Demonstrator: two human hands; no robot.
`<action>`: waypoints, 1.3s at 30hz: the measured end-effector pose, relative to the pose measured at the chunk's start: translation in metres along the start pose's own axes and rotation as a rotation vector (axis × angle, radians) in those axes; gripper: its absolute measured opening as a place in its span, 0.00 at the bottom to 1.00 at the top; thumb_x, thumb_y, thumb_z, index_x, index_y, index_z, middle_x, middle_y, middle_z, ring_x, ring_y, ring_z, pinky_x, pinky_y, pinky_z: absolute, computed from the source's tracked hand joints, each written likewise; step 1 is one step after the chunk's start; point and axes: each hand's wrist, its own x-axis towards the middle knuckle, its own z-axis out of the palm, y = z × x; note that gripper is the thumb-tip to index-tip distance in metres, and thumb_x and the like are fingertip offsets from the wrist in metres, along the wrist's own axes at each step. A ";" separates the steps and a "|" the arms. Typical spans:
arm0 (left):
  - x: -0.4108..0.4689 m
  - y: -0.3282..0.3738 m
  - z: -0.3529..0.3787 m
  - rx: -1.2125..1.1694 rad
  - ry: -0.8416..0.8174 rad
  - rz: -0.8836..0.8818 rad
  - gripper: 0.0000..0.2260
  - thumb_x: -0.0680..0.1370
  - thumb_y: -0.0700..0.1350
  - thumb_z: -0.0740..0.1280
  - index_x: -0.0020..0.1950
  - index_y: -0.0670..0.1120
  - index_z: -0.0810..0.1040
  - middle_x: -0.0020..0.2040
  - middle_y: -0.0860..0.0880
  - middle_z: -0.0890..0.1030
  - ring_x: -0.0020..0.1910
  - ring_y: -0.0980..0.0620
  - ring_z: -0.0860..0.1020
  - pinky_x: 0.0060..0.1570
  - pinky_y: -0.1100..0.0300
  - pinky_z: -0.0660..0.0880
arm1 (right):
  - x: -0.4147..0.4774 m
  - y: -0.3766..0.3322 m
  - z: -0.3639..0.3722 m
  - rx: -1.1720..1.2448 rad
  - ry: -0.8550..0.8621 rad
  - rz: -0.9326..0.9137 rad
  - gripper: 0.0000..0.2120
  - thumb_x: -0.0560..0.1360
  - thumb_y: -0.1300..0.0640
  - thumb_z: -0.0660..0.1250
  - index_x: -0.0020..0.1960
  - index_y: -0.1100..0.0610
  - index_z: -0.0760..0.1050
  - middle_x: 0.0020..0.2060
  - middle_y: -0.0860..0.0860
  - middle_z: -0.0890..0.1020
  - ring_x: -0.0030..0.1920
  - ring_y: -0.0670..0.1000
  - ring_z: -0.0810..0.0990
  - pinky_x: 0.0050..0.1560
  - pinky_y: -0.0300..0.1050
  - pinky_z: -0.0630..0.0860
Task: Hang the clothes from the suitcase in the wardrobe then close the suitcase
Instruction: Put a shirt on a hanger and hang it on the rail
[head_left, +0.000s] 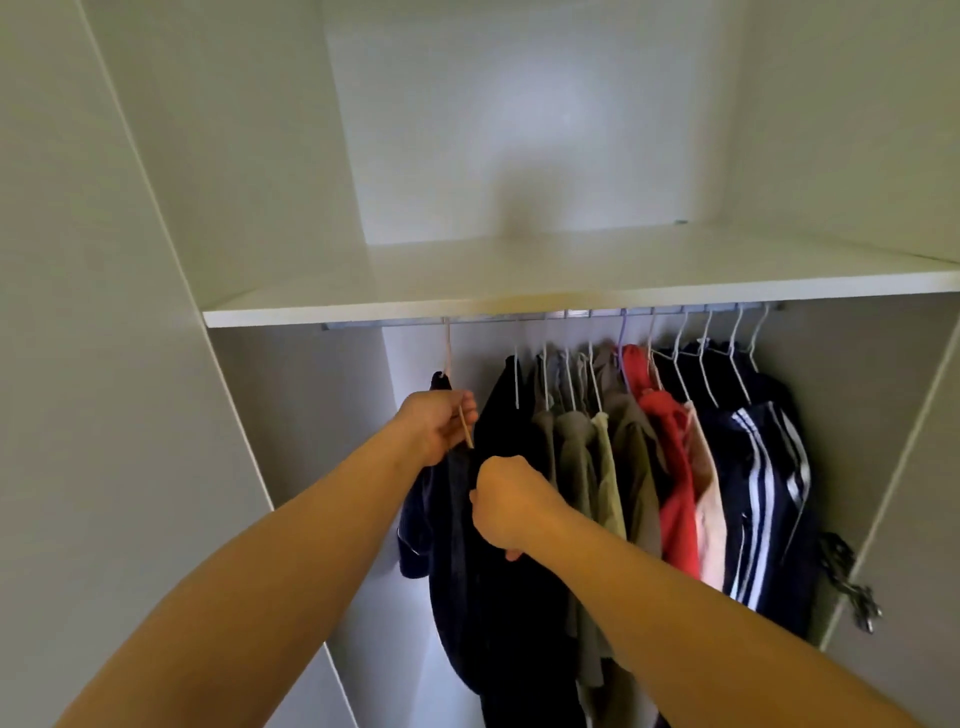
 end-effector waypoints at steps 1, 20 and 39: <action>0.011 0.002 0.001 0.002 -0.007 -0.007 0.08 0.83 0.39 0.64 0.57 0.38 0.81 0.43 0.45 0.82 0.40 0.51 0.79 0.50 0.57 0.80 | 0.011 0.000 0.001 0.020 0.001 0.031 0.15 0.82 0.59 0.63 0.37 0.56 0.68 0.36 0.55 0.75 0.33 0.57 0.80 0.35 0.48 0.81; 0.170 0.024 0.008 0.257 -0.201 0.030 0.07 0.82 0.41 0.67 0.56 0.42 0.83 0.46 0.46 0.84 0.45 0.51 0.80 0.44 0.58 0.80 | 0.173 -0.007 0.041 0.312 -0.006 0.239 0.05 0.83 0.61 0.63 0.53 0.64 0.74 0.46 0.63 0.84 0.36 0.57 0.84 0.37 0.47 0.83; 0.146 -0.007 -0.033 0.719 -0.073 0.385 0.06 0.81 0.43 0.65 0.49 0.50 0.81 0.47 0.49 0.80 0.48 0.50 0.79 0.51 0.57 0.75 | 0.150 0.005 0.029 0.070 0.386 0.108 0.16 0.86 0.46 0.51 0.47 0.53 0.69 0.38 0.49 0.76 0.37 0.51 0.76 0.33 0.44 0.66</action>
